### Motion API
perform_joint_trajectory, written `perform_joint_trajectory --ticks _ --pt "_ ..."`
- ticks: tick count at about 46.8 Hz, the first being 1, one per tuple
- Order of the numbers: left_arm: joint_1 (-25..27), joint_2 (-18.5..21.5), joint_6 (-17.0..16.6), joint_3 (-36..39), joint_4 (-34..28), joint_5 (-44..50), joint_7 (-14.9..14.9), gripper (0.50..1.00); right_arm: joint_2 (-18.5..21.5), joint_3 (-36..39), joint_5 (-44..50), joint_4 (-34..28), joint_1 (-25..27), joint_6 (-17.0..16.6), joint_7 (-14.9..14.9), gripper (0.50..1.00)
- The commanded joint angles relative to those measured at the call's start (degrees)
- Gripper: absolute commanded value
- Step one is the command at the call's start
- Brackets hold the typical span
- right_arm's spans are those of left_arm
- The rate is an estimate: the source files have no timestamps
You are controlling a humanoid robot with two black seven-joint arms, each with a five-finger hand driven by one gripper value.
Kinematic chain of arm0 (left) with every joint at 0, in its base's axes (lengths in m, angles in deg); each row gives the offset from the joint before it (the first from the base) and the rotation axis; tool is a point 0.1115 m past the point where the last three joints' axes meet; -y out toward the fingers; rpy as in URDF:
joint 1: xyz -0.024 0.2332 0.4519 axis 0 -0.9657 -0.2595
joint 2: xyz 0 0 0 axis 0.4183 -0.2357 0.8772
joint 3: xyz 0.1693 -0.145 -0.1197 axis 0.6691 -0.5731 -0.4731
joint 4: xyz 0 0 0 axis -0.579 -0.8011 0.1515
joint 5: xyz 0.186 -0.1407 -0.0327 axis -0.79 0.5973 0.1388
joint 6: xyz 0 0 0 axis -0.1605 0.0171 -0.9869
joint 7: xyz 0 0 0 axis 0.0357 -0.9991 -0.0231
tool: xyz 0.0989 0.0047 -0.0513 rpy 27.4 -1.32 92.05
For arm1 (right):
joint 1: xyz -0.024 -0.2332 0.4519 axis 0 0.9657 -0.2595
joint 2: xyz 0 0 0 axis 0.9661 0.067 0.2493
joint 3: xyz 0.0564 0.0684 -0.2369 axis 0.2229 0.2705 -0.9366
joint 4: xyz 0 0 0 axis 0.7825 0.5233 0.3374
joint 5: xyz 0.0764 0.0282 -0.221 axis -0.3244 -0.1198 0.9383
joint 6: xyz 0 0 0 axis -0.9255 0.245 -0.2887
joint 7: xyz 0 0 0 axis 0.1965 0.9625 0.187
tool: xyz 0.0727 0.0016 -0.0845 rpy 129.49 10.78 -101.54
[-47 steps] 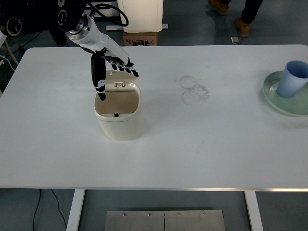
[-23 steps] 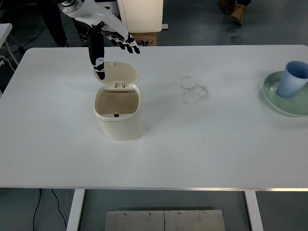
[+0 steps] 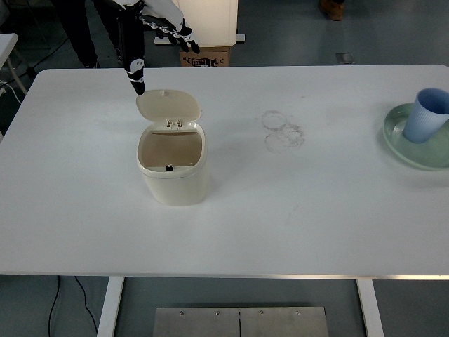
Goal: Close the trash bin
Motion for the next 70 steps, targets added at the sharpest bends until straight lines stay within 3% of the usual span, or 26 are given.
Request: perform_joint_trajectory --ticks 1,70 --pt "0.40 0.33 0.00 0.48 -0.24 0.00 0.01 1.000 0.00 0.00 0.00 0.00 0.11 0.00 -0.05 0.991" --pt "-3.11 0.50 0.00 2.94 -2.96 -3.60 -0.08 1.000 0.00 0.00 0.00 0.00 0.11 0.00 0.03 0.991"
